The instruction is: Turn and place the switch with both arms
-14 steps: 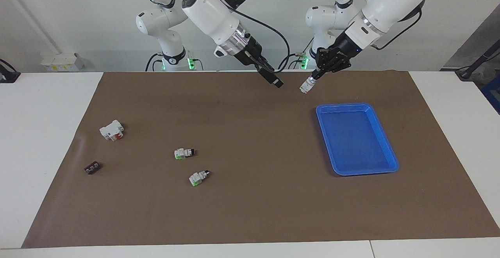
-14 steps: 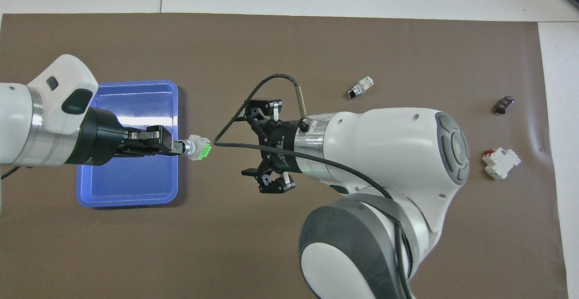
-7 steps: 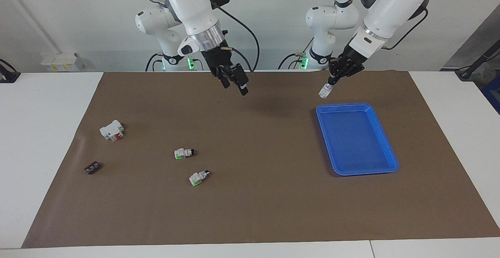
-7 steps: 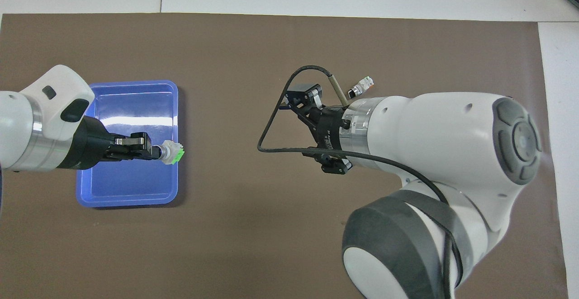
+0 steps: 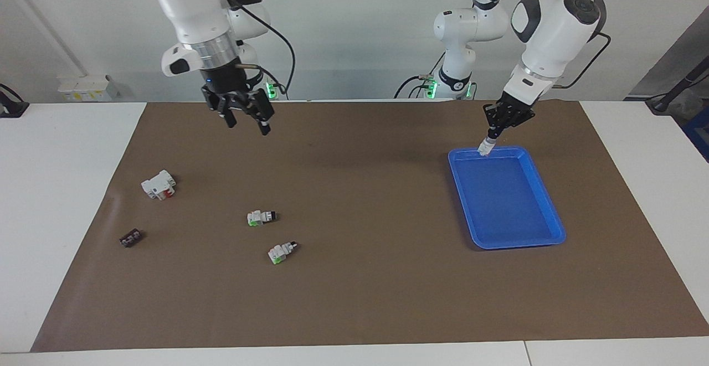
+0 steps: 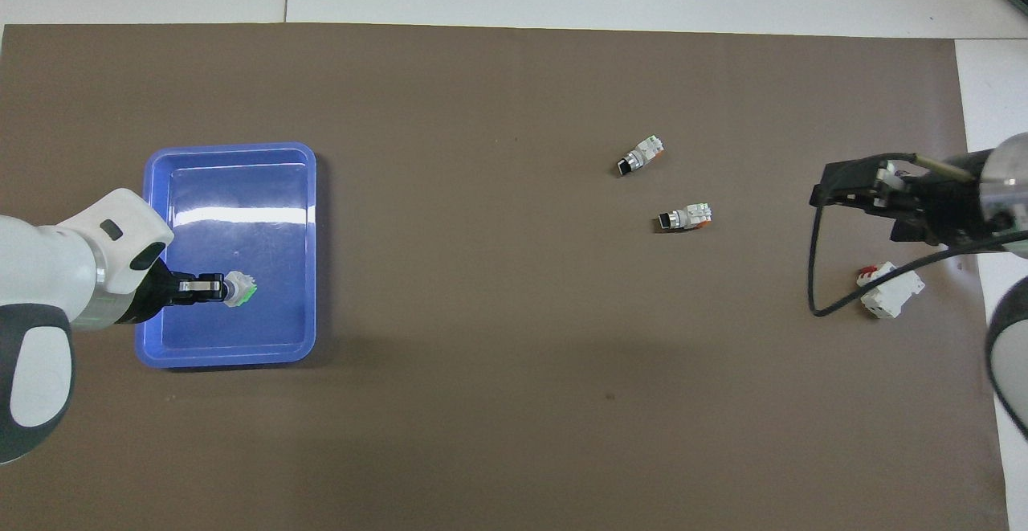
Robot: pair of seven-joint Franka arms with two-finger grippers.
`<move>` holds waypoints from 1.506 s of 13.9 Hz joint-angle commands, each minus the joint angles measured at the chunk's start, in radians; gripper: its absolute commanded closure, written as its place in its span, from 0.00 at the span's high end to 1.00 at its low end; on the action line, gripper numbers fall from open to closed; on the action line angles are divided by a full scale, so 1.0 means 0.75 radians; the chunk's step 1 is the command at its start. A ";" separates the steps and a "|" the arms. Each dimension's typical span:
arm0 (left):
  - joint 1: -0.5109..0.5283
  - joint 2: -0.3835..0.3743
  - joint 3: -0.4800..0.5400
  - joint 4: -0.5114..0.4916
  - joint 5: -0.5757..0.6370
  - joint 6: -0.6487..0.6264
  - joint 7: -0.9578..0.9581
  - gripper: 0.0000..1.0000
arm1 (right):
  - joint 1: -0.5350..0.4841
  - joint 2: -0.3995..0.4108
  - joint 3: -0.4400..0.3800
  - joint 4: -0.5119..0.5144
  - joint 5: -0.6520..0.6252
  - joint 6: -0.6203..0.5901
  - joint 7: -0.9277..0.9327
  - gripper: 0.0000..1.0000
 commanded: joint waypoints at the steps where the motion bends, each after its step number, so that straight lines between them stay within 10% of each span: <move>1: -0.008 0.080 -0.009 -0.030 0.026 0.103 0.015 0.00 | -0.127 0.027 0.030 0.066 -0.094 -0.087 -0.228 1.00; 9: 0.006 0.160 -0.007 -0.126 0.065 0.250 0.295 0.00 | -0.131 -0.014 0.038 -0.015 -0.119 -0.177 -0.245 1.00; 14: -0.006 0.179 -0.007 -0.055 0.065 0.202 0.318 0.90 | -0.137 0.045 0.071 0.150 -0.097 -0.308 -0.241 1.00; 21: -0.095 0.009 0.121 0.070 0.063 -0.007 0.180 1.00 | -0.129 0.029 0.067 0.185 -0.127 -0.369 -0.251 1.00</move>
